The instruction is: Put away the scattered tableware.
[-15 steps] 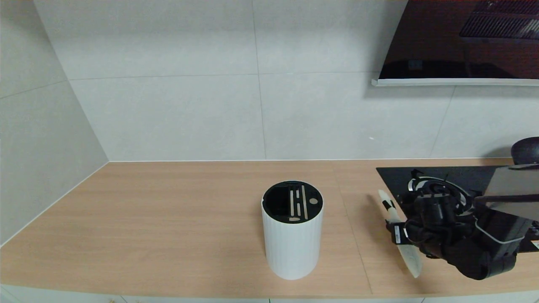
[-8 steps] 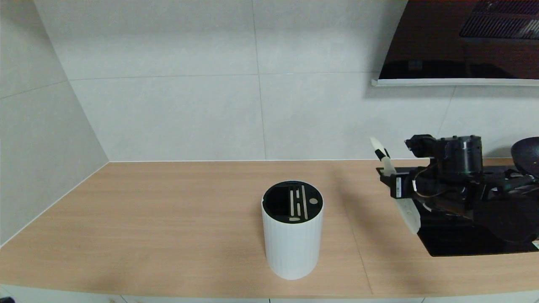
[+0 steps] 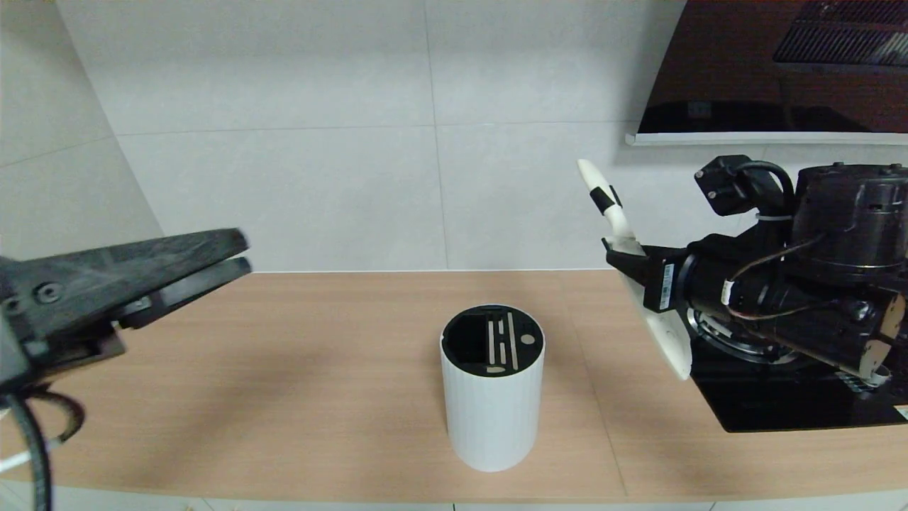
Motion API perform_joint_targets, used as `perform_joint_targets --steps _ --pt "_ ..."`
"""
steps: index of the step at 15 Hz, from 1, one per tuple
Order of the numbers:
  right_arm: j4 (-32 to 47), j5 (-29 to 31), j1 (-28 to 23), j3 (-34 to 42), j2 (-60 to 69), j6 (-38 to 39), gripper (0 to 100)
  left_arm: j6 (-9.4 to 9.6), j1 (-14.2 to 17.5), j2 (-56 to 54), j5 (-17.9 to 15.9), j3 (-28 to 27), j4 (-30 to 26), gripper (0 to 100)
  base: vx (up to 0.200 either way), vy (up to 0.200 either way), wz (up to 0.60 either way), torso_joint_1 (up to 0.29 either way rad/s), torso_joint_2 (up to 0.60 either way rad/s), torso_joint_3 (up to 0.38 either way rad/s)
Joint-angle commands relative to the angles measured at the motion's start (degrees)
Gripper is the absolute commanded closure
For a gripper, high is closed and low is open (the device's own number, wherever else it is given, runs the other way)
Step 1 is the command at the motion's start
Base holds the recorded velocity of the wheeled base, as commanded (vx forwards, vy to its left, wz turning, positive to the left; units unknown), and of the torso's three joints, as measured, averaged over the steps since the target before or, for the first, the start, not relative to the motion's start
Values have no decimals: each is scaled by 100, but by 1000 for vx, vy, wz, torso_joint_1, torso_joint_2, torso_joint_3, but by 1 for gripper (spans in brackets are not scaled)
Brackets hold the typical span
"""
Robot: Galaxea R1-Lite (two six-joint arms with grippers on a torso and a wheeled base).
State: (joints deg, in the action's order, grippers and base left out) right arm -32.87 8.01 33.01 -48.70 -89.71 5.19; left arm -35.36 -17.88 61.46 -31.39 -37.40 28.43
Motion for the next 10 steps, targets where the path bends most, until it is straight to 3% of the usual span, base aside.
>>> perform_joint_targets --steps 1,2,5,6,8,10 --pt "-9 -1 364 27 279 8 100 -577 -708 1421 19 119 1059 0 0 0 0 0 0 0" --pt "-9 -1 636 63 287 113 100 -665 -752 1658 124 181 1446 0 0 0 0 0 0 0" --pt "-9 8 1225 89 252 412 100 -753 -1059 2027 634 198 1859 0 0 0 0 0 0 0" --pt "-53 25 1419 106 191 430 100 -753 -1437 2256 1170 145 2079 0 0 0 0 0 0 0" --pt "-62 43 1524 106 77 439 100 -726 -1815 2669 1873 110 2580 0 0 0 0 0 0 0" --pt "-159 131 1691 106 -126 465 100 -630 -1894 2968 2120 119 3019 0 0 0 0 0 0 0"
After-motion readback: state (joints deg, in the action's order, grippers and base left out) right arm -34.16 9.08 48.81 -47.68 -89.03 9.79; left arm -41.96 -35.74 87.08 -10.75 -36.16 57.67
